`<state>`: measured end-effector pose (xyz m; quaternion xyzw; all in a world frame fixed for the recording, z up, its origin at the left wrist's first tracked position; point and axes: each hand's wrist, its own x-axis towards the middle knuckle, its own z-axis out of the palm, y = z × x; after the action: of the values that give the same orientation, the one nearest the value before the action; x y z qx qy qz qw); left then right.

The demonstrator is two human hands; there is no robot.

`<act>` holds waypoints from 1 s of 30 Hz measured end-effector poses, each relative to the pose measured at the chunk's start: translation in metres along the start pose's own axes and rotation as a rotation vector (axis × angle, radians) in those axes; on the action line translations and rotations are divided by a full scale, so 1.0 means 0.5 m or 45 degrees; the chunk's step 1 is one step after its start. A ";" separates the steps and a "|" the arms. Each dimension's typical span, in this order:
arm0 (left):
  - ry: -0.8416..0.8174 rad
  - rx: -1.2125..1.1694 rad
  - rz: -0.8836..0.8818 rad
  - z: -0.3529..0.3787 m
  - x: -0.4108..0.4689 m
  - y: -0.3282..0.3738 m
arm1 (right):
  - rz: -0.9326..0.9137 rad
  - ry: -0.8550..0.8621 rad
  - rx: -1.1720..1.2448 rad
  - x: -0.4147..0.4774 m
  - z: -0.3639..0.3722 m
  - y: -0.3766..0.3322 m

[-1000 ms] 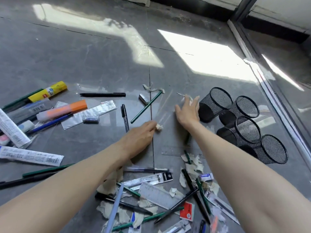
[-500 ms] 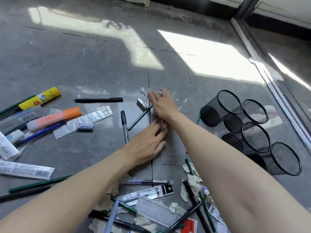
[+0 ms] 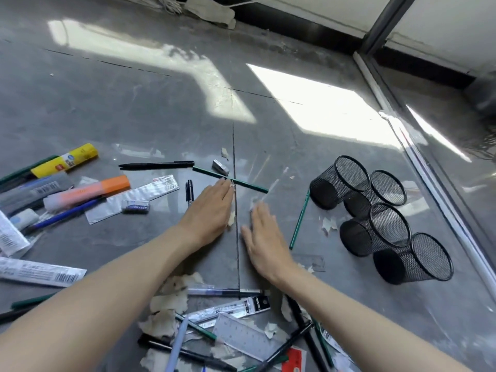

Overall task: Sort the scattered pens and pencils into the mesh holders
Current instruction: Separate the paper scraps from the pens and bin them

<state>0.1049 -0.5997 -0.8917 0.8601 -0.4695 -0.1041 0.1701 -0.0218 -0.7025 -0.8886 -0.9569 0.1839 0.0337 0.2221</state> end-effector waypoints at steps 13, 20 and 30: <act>0.274 0.089 0.313 0.000 0.004 0.000 | 0.002 0.029 -0.032 0.214 -0.115 -0.027; 0.051 0.353 0.028 -0.017 0.039 -0.037 | 0.024 -0.406 0.205 0.304 -0.085 -0.118; 0.132 0.548 -0.028 -0.025 0.073 -0.052 | 0.377 -0.305 -0.248 0.179 -0.133 0.070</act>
<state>0.1486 -0.6149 -0.8908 0.8859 -0.4620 0.0410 0.0051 0.0476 -0.7909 -0.8560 -0.9255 0.2907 0.1972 0.1414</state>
